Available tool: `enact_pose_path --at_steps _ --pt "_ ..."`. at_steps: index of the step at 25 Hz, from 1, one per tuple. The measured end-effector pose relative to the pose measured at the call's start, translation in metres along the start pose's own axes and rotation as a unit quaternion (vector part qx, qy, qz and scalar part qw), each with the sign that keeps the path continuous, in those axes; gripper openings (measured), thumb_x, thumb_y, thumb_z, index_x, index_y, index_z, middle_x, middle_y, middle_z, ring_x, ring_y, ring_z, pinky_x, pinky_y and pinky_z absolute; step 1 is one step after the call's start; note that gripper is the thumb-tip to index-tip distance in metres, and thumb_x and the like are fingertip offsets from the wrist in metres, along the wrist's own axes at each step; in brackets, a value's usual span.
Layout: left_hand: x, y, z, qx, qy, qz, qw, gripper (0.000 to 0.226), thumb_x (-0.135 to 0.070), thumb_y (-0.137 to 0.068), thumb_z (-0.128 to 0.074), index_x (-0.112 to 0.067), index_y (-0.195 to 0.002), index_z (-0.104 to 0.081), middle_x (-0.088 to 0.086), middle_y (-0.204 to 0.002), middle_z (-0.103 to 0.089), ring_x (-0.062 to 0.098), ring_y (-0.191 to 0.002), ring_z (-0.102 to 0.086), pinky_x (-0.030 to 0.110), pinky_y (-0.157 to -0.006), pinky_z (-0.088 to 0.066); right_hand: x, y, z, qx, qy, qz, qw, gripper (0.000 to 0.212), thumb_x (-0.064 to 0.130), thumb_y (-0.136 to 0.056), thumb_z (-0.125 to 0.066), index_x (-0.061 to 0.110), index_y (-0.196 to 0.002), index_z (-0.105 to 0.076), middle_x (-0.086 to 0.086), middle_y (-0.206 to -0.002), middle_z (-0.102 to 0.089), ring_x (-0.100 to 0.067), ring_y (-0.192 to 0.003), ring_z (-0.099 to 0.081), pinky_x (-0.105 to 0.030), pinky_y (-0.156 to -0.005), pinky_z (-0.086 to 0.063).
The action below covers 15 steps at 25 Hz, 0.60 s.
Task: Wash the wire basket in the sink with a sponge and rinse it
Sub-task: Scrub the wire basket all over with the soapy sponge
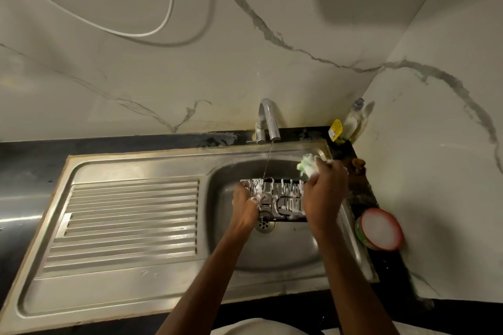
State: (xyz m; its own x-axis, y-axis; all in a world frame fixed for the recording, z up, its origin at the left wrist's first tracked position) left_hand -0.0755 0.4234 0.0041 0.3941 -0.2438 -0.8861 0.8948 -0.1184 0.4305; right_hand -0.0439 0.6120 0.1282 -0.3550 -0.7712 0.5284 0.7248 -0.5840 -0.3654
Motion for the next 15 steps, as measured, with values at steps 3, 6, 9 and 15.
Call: enact_pose_path --at_steps 3,6,9,15 --pt "0.014 -0.007 0.0 -0.043 0.019 -0.016 0.999 0.046 -0.046 -0.077 -0.044 -0.025 -0.117 -0.046 0.011 -0.128 -0.051 0.033 -0.121 -0.052 0.06 -0.1 -0.051 0.056 0.06 -0.009 0.017 -0.026 0.151 0.988 0.039 0.005 -0.088 -0.048 0.0 -0.123 -0.066 -0.017 -0.109 -0.06 -0.028 -0.098 -0.055 -0.03 -0.075 -0.051" --pt "0.019 -0.012 0.0 -0.04 0.031 0.011 0.999 0.03 -0.042 -0.079 -0.048 -0.042 -0.108 -0.046 0.009 -0.126 -0.053 0.033 -0.12 -0.054 0.061 -0.101 -0.05 0.046 0.058 -0.008 0.024 -0.032 0.178 0.983 0.041 0.005 -0.09 -0.044 0.0 -0.125 -0.066 -0.019 -0.109 -0.061 -0.03 -0.1 -0.056 -0.03 -0.076 -0.052" --pt "-0.008 0.005 0.014 -0.062 0.035 0.039 0.997 0.027 -0.013 -0.095 -0.053 -0.029 -0.114 -0.043 0.008 -0.124 -0.05 0.028 -0.118 -0.05 0.049 -0.099 -0.048 -0.012 0.02 -0.001 -0.013 -0.014 -0.005 1.0 0.041 -0.003 -0.083 -0.052 -0.002 -0.122 -0.065 -0.023 -0.111 -0.06 -0.036 -0.103 -0.056 -0.046 -0.079 -0.056" --pt "-0.011 0.008 0.014 -0.084 0.028 0.036 0.995 0.04 -0.027 -0.081 -0.048 -0.019 -0.12 -0.045 0.011 -0.125 -0.051 0.031 -0.118 -0.051 0.057 -0.101 -0.049 0.072 0.078 -0.014 0.051 -0.093 0.208 0.972 0.04 0.006 -0.091 -0.044 -0.003 -0.122 -0.066 -0.015 -0.106 -0.06 -0.026 -0.099 -0.055 -0.025 -0.083 -0.046"
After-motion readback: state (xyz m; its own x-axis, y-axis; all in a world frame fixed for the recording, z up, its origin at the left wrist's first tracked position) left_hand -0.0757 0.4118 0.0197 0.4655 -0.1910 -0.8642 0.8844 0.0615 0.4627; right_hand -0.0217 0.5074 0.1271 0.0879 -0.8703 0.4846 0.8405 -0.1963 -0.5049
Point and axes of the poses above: each hand's wrist, its own y-axis away from the middle knuckle, its own z-axis out of the back of the hand, x = y × z, the point moved 7 cm from there along -y, towards the middle knuckle
